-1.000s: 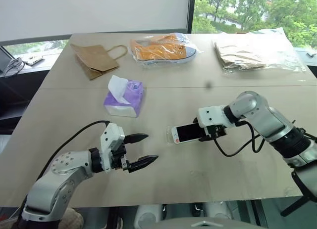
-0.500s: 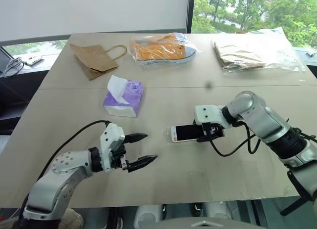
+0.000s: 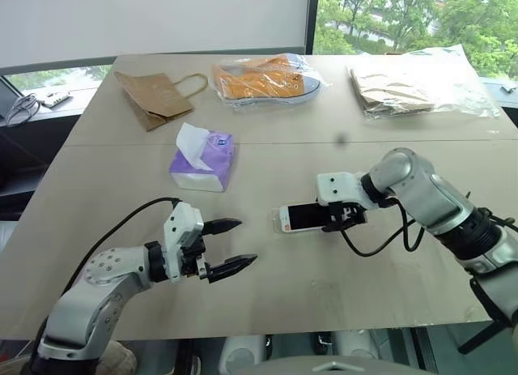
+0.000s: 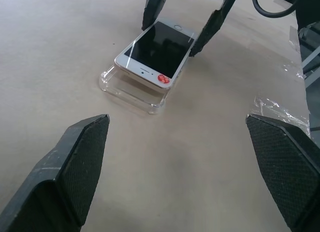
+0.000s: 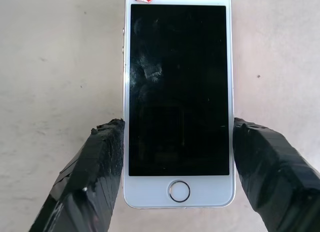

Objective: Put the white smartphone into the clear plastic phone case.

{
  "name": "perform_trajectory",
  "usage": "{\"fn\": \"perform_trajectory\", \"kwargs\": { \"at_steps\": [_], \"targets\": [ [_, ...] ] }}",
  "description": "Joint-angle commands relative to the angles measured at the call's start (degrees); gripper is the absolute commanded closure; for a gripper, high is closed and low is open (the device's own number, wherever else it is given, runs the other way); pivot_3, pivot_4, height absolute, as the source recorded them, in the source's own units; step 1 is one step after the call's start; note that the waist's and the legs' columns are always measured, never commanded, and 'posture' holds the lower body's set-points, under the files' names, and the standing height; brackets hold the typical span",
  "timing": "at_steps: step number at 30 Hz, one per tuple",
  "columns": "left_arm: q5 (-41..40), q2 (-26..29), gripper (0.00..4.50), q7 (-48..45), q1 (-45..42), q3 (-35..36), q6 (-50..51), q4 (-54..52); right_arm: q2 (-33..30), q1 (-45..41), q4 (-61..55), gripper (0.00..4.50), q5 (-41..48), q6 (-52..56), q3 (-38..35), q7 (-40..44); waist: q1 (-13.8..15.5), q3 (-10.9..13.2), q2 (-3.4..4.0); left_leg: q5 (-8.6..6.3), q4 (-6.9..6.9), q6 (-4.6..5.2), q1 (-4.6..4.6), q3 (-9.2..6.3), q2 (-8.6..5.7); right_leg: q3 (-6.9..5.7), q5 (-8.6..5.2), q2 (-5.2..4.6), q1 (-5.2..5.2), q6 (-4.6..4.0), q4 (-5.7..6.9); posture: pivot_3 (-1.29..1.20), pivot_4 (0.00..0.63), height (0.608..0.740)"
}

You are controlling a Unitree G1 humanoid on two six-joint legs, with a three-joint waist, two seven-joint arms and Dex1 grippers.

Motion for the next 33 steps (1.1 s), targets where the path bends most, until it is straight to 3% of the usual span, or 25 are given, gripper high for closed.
{"fn": "perform_trajectory", "kwargs": {
  "at_steps": [1, 8, 10, 12, 21, 24, 26, 31, 32, 33],
  "targets": [
    [0.15, 0.12, 0.0, -0.39, -0.08, -0.33, -0.96, -0.52, -0.17, -1.43, -2.0, 1.6, -0.03, 1.69, -0.2, 1.04, 0.0, 0.0, 0.0, 0.0, 0.0, 0.0, 0.0, 0.0, 0.0, 0.0, 0.0, 0.0, 0.0, 0.0, 0.0, 0.0, 0.15, 0.74],
    [0.67, -0.41, 0.0, 0.11, -0.08, -0.67, -1.5, -0.47, -0.03, -1.39, -2.31, 1.6, 0.86, 2.14, 0.03, 2.25, 0.02, 0.0, 0.0, 0.01, 0.0, -0.02, -0.01, 0.0, 0.0, -0.01, 0.0, 0.0, 0.0, 0.01, 0.0, 0.0, 0.15, 0.74],
    [0.91, -0.63, 0.0, 0.16, 0.04, -0.64, -1.64, -0.48, -0.02, -1.34, -2.27, 0.59, 1.23, 2.06, -0.06, 2.37, 0.03, 0.0, 0.0, 0.01, 0.0, -0.02, 0.0, 0.0, 0.0, -0.01, 0.0, 0.0, 0.0, 0.0, 0.0, 0.0, 0.15, 0.74],
    [1.1, -0.83, 0.0, 0.18, 0.1, -0.53, -1.72, -0.45, 0.26, -1.26, -2.14, 0.06, 1.56, 2.28, -0.43, 2.04, 0.02, 0.0, 0.0, 0.01, 0.0, -0.02, -0.01, -0.01, 0.0, -0.02, 0.01, 0.0, 0.0, 0.01, 0.0, 0.0, 0.15, 0.74],
    [2.56, -1.79, 0.0, 0.8, -0.11, -0.66, -3.15, 0.35, 2.06, -0.35, -3.8, 0.06, 4.96, 5.9, -6.67, -3.52, 0.04, 0.0, 0.0, 0.04, 0.01, -0.06, -0.01, -0.01, 0.0, -0.02, 0.01, 0.0, 0.0, 0.01, 0.01, 0.0, 0.15, 0.74],
    [2.93, -2.08, 0.0, 0.82, -0.71, -1.21, -3.54, 0.84, 0.22, 1.38, -8.4, 0.9, 8.5, 10.49, -10.35, -3.55, 0.27, 0.0, 0.0, 0.05, 0.01, -0.08, -0.03, -0.02, 0.0, -0.03, 0.02, -0.01, 0.0, 0.01, 0.0, 0.0, 0.15, 0.74],
    [3.21, -2.25, 0.52, 0.62, -1.45, -1.54, -3.93, 1.5, -0.65, 2.66, -11.26, 1.92, 11.16, 13.62, -12.29, -3.52, 0.29, 0.0, 0.0, 0.04, 0.02, -0.06, -0.06, -0.05, -0.02, -0.05, 0.01, -0.03, 0.01, 0.01, 0.0, 0.0, 0.15, 0.74],
    [3.86, -2.15, 2.41, -0.45, -4.25, -3.22, -4.29, 3.99, -0.51, 4.53, -14.43, 4.22, 15.05, 15.96, -14.26, -5.89, -0.12, 0.0, 0.0, -0.08, 0.04, 0.14, -0.02, -0.04, 0.0, -0.02, 0.02, -0.01, 0.01, 0.02, 0.02, 0.0, 0.15, 0.74],
    [4.28, -2.13, 2.83, -0.67, -4.79, -3.75, -4.46, 4.48, -0.01, 4.94, -14.79, 4.5, 15.71, 16.03, -14.56, -6.84, -0.12, 0.0, 0.0, -0.09, 0.04, 0.15, -0.02, -0.04, 0.0, -0.03, 0.02, -0.01, 0.0, 0.02, 0.04, 0.0, 0.15, 0.74],
    [4.65, -2.1, 3.26, -0.94, -5.28, -4.22, -4.6, 4.96, 0.67, 5.28, -15.2, 4.5, 16.3, 16.21, -14.77, -7.88, -0.1, -0.01, 0.0, -0.09, 0.04, 0.15, 0.0, -0.04, 0.0, -0.03, 0.02, 0.0, 0.01, 0.02, 0.07, 0.0, 0.15, 0.74]
  ]
}}
